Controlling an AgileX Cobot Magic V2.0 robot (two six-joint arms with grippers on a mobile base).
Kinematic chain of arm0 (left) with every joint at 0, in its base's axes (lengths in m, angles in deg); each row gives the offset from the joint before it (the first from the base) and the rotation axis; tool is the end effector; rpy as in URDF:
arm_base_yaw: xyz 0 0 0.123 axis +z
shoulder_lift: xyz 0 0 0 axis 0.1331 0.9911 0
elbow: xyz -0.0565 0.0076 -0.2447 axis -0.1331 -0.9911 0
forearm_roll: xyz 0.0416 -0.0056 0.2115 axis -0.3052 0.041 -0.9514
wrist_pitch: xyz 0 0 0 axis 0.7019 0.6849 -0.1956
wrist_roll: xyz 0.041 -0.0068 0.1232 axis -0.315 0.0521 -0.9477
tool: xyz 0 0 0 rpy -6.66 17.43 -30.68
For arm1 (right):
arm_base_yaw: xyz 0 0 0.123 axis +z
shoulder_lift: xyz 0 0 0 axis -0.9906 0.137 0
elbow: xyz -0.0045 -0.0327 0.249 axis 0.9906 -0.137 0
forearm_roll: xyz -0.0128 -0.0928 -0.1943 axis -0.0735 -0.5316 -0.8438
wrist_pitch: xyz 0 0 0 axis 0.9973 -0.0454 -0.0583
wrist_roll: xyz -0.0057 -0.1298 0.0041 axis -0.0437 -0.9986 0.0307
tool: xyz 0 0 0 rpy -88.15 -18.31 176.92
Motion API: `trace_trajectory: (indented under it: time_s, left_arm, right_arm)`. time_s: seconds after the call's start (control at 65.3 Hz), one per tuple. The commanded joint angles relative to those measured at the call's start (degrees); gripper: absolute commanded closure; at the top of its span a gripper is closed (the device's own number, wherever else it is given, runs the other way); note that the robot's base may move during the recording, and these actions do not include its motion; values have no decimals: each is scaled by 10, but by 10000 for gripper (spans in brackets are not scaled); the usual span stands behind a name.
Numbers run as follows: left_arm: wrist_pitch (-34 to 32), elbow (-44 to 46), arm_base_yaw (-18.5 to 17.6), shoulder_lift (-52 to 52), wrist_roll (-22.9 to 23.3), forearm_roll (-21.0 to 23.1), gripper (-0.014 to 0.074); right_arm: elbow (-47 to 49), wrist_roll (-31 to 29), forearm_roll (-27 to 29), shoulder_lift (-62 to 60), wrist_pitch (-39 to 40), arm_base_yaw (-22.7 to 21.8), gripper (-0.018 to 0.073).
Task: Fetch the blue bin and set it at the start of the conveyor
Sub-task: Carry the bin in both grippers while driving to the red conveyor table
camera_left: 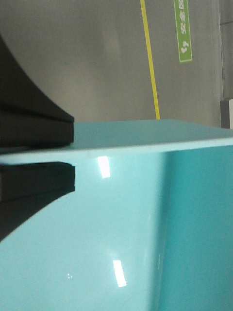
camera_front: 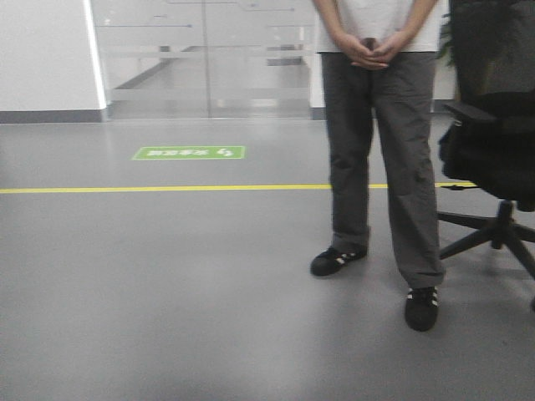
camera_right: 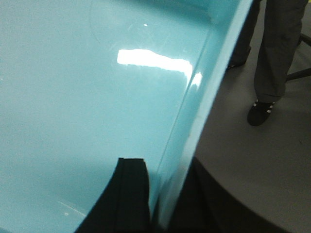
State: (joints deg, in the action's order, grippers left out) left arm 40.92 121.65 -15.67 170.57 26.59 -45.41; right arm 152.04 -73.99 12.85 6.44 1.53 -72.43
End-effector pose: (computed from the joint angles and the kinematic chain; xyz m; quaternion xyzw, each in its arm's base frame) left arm 0.3031 -0.1208 0.4399 0.1118 0.8036 -0.1136 0.5734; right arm 0.2823 0.0611 0.4080 -0.0623 0.8825 0.1005 0.4553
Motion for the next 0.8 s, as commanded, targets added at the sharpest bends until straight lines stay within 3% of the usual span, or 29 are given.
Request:
trace_trajectory:
  time_s: [0.0,0.337,0.781]
  left_arm:
    - [-39,6,-5,-7,2,40,708]
    - [-39,6,-5,-7,2,40,708]
    - [-39,6,-4,-7,2,40,708]
  right_arm:
    - [4,-20,23,-4,59,3,712]
    - [4,-20,23,-3,124,3,712]
    - [4,-20,23,-3,126,3,712]
